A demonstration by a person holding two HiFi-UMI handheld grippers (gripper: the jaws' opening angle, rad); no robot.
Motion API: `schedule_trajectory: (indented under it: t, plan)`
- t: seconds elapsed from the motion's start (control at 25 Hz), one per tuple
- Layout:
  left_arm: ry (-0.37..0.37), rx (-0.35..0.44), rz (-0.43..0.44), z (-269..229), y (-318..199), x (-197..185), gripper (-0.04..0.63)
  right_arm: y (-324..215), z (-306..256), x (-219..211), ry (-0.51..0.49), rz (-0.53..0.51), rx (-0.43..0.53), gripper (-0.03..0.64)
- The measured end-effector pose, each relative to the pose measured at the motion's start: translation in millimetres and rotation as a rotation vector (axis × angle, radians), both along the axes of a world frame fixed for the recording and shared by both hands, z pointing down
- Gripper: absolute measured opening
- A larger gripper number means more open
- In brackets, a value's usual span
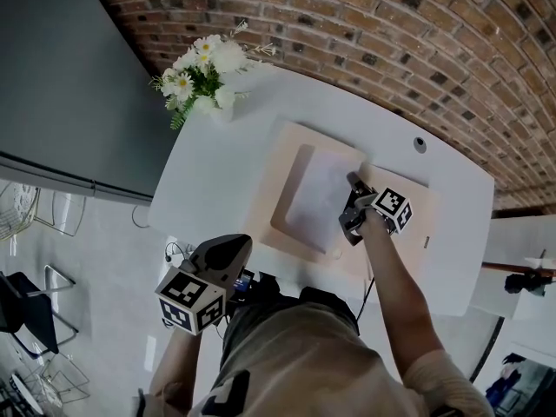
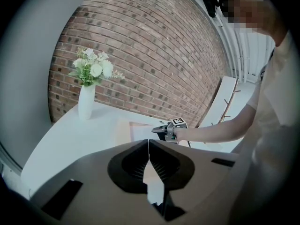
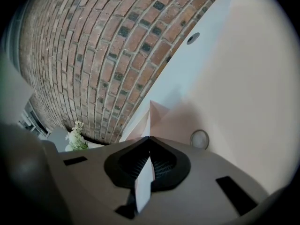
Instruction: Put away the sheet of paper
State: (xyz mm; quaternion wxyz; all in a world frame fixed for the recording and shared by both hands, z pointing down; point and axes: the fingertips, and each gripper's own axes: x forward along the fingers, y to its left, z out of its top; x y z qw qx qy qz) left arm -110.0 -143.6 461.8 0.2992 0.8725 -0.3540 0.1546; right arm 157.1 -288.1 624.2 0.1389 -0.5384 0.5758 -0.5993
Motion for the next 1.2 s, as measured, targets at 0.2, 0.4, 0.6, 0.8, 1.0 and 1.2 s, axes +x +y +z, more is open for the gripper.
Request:
schedule_trajectory:
  t: [0.2,0.4,0.6,0.8,1.0,1.2]
  plan:
    - [0.001,-0.006,0.000,1.6,-0.5,0.7,0.018,0.2,1.9,-2.4,-0.005,-0.004,-0.006,0.023]
    - [0.002,-0.009,-0.002,2.2,-0.9,0.6,0.018,-1.6,2.1,-4.6,-0.005,-0.011,-0.008,0.023]
    - [0.003,-0.018,-0.005,4.0,-0.4,-0.2,0.018,-1.9,3.4,-8.9,-0.013,-0.014,-0.011,0.023]
    - [0.001,-0.020,-0.008,5.0,0.5,-1.3,0.018,-3.1,3.8,-12.4,-0.014,-0.017,-0.011,0.023]
    - [-0.005,-0.023,-0.009,5.6,1.6,-3.7,0.018,-4.6,5.5,-16.5,-0.023,-0.014,-0.005,0.023]
    - [-0.011,-0.031,-0.008,7.1,3.0,-5.1,0.018,-6.1,7.1,-20.4,-0.031,-0.012,-0.006,0.023]
